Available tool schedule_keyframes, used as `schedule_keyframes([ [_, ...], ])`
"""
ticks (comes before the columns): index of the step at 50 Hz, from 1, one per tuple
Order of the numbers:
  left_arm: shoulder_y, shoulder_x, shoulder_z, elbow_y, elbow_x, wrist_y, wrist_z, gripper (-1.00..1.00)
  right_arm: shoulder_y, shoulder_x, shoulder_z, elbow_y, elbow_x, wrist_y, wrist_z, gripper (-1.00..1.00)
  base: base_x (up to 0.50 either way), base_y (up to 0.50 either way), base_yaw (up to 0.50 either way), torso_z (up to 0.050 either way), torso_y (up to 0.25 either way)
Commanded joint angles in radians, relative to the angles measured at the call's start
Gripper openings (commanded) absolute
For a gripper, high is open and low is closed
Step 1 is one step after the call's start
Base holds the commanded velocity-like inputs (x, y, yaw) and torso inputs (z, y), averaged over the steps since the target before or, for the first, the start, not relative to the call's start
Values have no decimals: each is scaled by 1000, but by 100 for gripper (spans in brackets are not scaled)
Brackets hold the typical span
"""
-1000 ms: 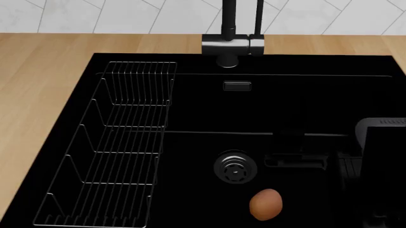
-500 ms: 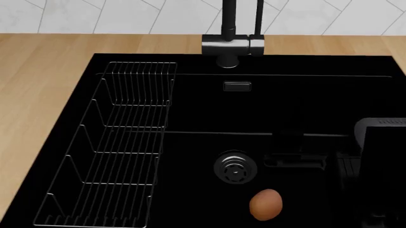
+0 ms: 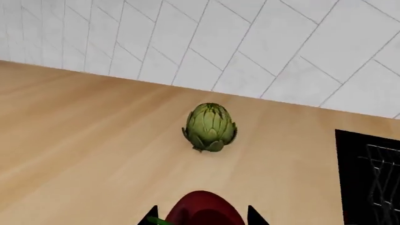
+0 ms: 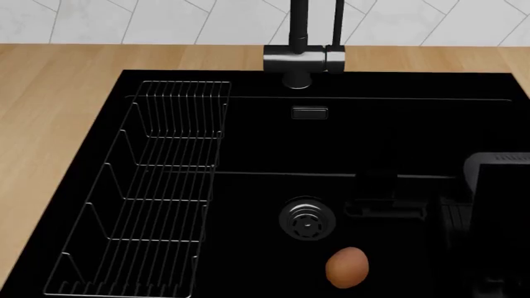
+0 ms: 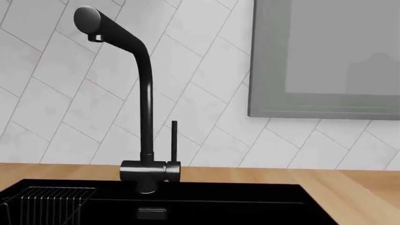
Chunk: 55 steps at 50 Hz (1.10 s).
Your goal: Pick the cherry from the counter and place it in the sink
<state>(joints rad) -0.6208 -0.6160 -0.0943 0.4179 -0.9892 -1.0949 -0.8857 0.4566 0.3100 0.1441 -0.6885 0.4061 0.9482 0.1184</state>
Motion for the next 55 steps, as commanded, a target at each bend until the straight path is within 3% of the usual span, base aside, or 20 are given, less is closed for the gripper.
schedule_keyframes([
  [1,-251,97,231,-67,29,13,85,-100,4,2,-7,16,1,-16,-2,100,0,0,0,0,0],
  [20,-397,288,518,-344,143,160,405,-100,-3,4,-11,44,5,-50,-9,100,0,0,0,0,0],
  [44,-548,593,739,-807,216,354,746,-100,-13,13,-10,53,15,-63,-10,100,0,0,0,0,0],
  [50,-624,614,915,-925,131,453,757,-100,-18,14,-7,54,20,-69,-12,100,0,0,0,0,0],
  [55,-773,616,1306,-1114,-161,653,731,-100,-27,14,-6,55,22,-77,-13,100,0,0,0,0,0],
])
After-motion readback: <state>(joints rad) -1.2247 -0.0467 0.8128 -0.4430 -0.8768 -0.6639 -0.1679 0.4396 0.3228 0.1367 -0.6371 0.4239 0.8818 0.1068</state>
